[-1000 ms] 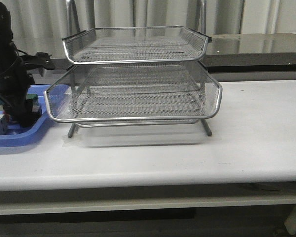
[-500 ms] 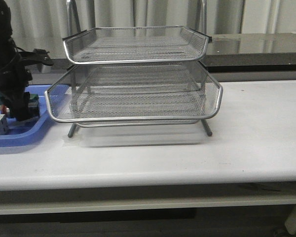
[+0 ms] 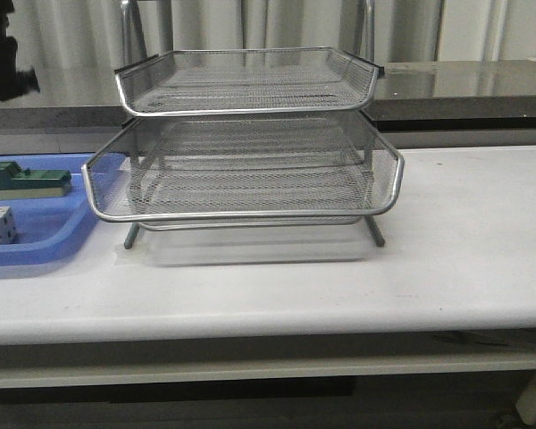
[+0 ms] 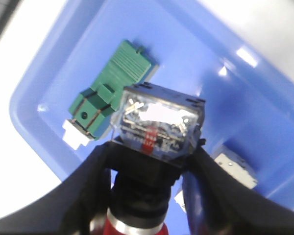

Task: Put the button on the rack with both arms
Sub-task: 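Lift the red push button and carry it over the pulled-out tray, then lower the button into the middle tray and open the left gripper, then withdraw the left gripper upward away from the rack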

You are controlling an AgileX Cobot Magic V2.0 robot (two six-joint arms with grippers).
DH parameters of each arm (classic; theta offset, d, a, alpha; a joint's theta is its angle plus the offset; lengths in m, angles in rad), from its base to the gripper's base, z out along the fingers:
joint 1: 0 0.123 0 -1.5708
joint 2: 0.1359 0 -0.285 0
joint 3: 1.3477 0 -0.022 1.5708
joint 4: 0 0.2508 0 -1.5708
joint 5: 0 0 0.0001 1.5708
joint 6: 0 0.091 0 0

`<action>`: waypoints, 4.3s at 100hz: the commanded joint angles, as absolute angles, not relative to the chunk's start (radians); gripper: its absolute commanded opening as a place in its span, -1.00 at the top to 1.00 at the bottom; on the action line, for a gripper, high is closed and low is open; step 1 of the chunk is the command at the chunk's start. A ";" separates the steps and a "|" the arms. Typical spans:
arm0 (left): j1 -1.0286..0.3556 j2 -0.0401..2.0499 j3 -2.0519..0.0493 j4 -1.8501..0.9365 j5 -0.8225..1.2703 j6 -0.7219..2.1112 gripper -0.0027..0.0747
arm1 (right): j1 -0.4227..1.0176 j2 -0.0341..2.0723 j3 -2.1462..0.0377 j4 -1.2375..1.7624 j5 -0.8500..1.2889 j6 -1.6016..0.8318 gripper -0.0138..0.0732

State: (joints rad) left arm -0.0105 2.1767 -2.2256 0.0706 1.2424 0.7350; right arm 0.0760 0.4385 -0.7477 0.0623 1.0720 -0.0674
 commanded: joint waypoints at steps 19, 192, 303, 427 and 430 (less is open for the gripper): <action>-0.013 1.945 -2.262 -0.108 1.269 0.721 0.99 | 0.076 0.443 -0.779 0.064 1.016 -0.069 0.85; -0.499 1.963 -1.901 -0.250 1.263 0.754 0.98 | 0.076 0.443 -0.779 0.064 1.016 -0.069 0.85; -0.489 1.864 -1.911 -0.242 1.270 0.634 -0.28 | 0.076 0.443 -0.779 0.064 1.016 -0.069 0.85; -0.041 0.803 -0.797 -0.246 0.274 0.441 -0.17 | 0.076 0.443 -0.779 0.064 1.016 -0.069 0.85; -0.041 0.776 -0.757 -0.262 0.239 0.441 -0.17 | 0.076 0.443 -0.779 0.064 1.016 -0.069 0.85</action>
State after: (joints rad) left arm -0.0433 0.8523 -0.8223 -0.2198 0.4099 0.4526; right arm 0.0760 0.4385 -0.7477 0.0623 1.0720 -0.0674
